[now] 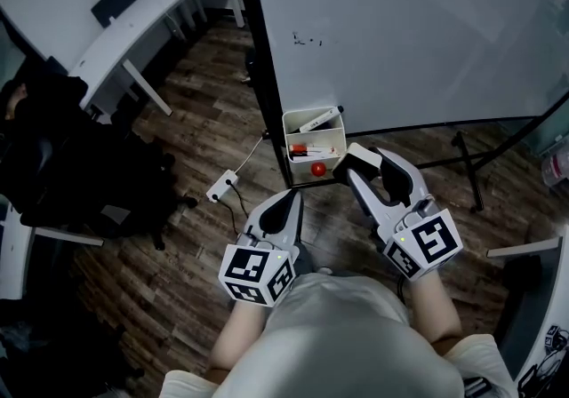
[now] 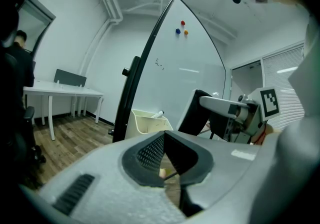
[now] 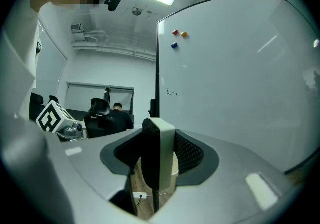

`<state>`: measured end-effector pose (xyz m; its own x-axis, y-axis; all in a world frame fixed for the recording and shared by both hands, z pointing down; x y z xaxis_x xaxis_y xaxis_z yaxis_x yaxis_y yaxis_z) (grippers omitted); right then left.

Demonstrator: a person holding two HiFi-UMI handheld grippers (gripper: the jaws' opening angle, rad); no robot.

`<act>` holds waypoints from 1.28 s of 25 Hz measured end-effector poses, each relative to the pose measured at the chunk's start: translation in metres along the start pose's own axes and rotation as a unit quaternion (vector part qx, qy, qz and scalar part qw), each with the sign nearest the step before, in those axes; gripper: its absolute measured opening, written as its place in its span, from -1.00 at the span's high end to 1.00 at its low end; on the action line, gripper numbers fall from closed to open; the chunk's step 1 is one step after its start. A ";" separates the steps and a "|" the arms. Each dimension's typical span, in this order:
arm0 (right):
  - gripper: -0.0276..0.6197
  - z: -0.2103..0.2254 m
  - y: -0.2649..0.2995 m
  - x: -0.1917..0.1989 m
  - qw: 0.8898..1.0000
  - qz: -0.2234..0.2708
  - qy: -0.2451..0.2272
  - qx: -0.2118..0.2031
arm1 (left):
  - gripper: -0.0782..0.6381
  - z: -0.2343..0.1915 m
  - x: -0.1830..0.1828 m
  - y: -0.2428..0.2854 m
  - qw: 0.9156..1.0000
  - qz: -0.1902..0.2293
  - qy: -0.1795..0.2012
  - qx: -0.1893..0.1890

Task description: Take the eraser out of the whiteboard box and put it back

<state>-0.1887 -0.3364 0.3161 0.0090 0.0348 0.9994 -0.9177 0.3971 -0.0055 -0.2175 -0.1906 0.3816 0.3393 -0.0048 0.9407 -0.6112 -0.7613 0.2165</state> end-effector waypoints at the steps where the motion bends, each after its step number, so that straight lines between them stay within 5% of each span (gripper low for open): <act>1: 0.31 0.001 0.003 0.000 1.000 0.000 -0.001 -0.002 | 0.77 -0.002 0.000 0.001 1.000 -0.001 0.000 -0.001; 32: 0.31 0.023 0.093 0.014 0.997 -0.034 -0.006 -0.067 | 0.77 -0.056 -0.016 0.031 1.000 -0.004 -0.002 -0.031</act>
<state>-0.2832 -0.3200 0.3308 0.0643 -0.0065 0.9979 -0.8540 0.5170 0.0584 -0.2823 -0.1779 0.3880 0.3471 -0.0011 0.9378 -0.6511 -0.7200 0.2401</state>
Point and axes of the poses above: the fingertips, and each gripper's own axes: y forward along the fingers, z to its right, x out of its underside, the point moved 4 cm from there along -y, backward along the fingers, and after that the axes turned 4 degrees about -x, right-handed, at the moved point
